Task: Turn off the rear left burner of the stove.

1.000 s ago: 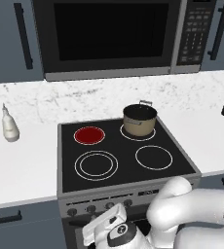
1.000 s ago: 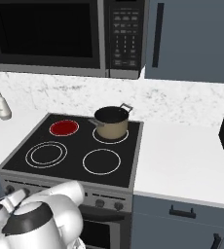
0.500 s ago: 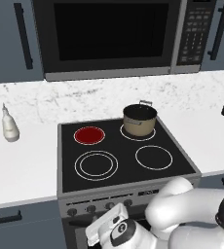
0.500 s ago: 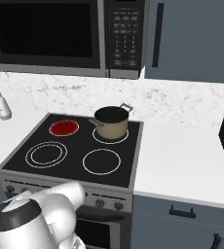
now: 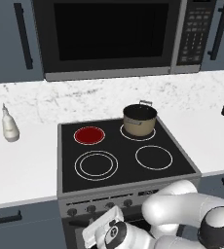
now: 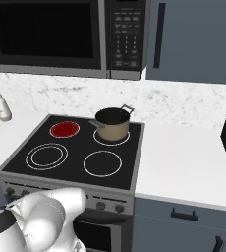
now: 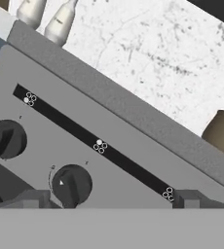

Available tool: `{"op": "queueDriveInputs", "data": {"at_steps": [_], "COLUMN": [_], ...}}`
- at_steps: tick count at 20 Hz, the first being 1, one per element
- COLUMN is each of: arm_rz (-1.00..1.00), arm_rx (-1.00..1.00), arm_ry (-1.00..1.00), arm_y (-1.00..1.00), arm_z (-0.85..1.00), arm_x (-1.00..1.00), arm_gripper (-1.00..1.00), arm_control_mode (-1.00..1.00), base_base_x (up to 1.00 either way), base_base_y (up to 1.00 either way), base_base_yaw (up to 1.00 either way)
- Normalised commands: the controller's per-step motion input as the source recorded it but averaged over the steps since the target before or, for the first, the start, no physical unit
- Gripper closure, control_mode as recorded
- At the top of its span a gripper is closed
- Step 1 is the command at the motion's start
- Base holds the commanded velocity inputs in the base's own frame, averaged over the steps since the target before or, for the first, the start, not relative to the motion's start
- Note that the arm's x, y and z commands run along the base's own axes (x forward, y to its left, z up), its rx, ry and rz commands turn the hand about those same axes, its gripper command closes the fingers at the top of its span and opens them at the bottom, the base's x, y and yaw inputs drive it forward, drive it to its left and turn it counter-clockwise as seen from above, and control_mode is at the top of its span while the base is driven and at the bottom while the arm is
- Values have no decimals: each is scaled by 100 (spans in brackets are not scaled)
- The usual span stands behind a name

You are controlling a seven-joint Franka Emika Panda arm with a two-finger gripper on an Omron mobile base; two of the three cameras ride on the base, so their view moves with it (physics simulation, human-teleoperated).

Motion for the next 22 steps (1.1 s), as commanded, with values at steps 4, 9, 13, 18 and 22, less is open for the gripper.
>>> {"op": "queueDriveInputs", "data": {"at_steps": [4,9,13,18,22], "arm_rz": [0,0,0,0,0], "arm_rx": [0,0,0,0,0], "arm_ry": [0,0,0,0,0], "arm_y": [22,15,0,0,0], "arm_z": [0,0,-8,-31,-9], "arm_x": [28,37,20,0,0], "arm_gripper": [-100,-100,-100,-100,-100], "arm_control_mode": [-100,-100,-100,-100,-100], "base_base_x": [0,0,0,0,0], "base_base_y": [0,0,0,0,0], "base_base_yaw": [0,0,0,0,0]}}
